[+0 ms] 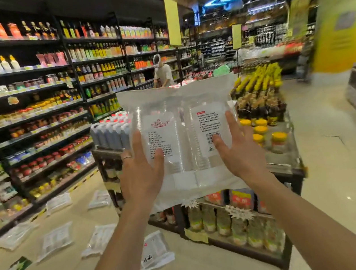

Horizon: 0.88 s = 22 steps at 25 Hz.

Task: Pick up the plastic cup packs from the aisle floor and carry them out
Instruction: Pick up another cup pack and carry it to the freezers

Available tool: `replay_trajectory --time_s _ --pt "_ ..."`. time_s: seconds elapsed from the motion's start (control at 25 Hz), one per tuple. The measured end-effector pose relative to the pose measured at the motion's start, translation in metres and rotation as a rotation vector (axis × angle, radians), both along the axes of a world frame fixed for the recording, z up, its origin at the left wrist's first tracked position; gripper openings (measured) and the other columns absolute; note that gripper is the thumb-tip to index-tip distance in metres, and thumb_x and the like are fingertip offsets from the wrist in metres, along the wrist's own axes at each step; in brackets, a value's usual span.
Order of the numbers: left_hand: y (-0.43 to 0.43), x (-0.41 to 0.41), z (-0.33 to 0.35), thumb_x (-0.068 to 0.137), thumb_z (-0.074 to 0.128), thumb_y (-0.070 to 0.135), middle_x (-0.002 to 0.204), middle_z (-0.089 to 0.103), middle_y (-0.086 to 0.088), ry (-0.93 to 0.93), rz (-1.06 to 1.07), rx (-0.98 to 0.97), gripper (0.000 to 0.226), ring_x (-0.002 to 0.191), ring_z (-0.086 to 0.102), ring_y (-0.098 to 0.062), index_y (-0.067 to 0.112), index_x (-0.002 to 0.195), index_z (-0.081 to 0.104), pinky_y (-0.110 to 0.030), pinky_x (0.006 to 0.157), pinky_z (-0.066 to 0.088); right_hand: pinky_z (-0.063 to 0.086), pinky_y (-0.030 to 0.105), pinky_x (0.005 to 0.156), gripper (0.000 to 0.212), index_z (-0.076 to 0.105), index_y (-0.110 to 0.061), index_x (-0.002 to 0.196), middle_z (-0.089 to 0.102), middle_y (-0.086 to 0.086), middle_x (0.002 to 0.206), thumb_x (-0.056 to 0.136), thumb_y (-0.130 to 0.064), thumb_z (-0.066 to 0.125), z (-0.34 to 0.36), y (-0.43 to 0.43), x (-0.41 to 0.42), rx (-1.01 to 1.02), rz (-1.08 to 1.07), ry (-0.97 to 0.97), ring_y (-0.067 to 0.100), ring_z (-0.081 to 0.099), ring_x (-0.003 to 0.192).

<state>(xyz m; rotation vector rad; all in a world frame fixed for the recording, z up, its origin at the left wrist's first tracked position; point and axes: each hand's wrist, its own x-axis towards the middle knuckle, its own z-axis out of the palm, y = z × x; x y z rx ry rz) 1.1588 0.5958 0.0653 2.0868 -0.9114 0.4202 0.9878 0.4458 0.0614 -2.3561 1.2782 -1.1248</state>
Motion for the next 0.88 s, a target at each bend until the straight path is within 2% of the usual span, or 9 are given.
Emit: replay_trajectory --time_s 0.12,0.28,0.36,0.44,0.52,0.72,0.88 --pt "-0.059 -0.062 0.004 0.096 0.037 0.059 0.143 0.039 -0.023 -0.001 -0.133 0.003 0.071 0.121 0.050 -0.042 0.044 0.153 -0.002 -0.047 0.084 0.046 0.044 0.048 0.093 0.067 -0.004 -0.050 0.149 0.023 0.008 0.156 0.094 -0.067 0.030 0.000 -0.043 -0.075 -0.005 -0.114 -0.024 0.032 0.040 0.133" --pt "-0.136 -0.151 0.004 0.096 0.042 0.058 0.134 0.046 -0.023 -0.014 -0.263 -0.030 0.071 0.118 0.051 -0.042 0.043 0.153 0.005 -0.049 0.086 0.046 0.046 0.044 0.083 0.066 0.001 -0.050 0.148 0.033 0.007 0.146 0.093 -0.066 0.033 0.000 -0.093 -0.183 -0.014 -0.220 -0.077 0.031 0.052 0.119" --pt "-0.179 -0.208 0.003 0.096 0.042 0.058 0.136 0.045 -0.024 -0.002 -0.318 -0.021 0.071 0.122 0.049 -0.042 0.040 0.154 0.007 -0.049 0.091 0.044 0.042 0.039 0.078 0.066 0.002 -0.049 0.149 0.036 0.006 0.142 0.094 -0.064 0.035 0.001 -0.122 -0.247 -0.002 -0.275 -0.077 0.029 0.054 0.114" --pt "-0.221 -0.270 0.002 0.096 0.039 0.059 0.142 0.043 -0.022 -0.013 -0.376 -0.002 0.072 0.124 0.048 -0.041 0.041 0.154 0.001 -0.049 0.091 0.044 0.038 0.036 0.074 0.067 0.004 -0.047 0.150 0.037 0.006 0.140 0.094 -0.063 0.036 0.003 -0.151 -0.313 0.000 -0.335 -0.081 0.028 0.055 0.110" --pt "-0.261 -0.332 0.001 0.096 0.038 0.059 0.145 0.042 -0.021 -0.014 -0.427 0.007 0.073 0.125 0.047 -0.040 0.043 0.153 -0.003 -0.048 0.088 0.045 0.041 0.037 0.076 0.068 0.005 -0.046 0.151 0.039 0.007 0.141 0.094 -0.063 0.038 0.001 -0.179 -0.378 -0.025 -0.395 -0.078 0.028 0.054 0.114" --pt "-0.336 -0.479 -0.003 0.096 0.044 0.053 0.146 0.040 -0.016 0.045 -0.583 -0.027 0.072 0.126 0.045 -0.037 0.039 0.155 0.005 -0.048 0.094 0.042 0.045 0.047 0.085 0.068 0.005 -0.046 0.150 0.041 0.011 0.139 0.093 -0.064 0.037 -0.003 -0.223 -0.533 -0.052 -0.524 -0.037 0.031 0.051 0.118" --pt "-0.399 -0.589 -0.009 0.095 0.042 0.057 0.145 0.043 -0.015 0.024 -0.769 -0.029 0.070 0.127 0.042 -0.036 0.039 0.153 0.008 -0.048 0.095 0.040 0.045 0.046 0.085 0.069 0.003 -0.046 0.151 0.036 0.011 0.144 0.094 -0.064 0.036 -0.006 -0.239 -0.649 -0.025 -0.704 -0.043 0.033 0.051 0.119"
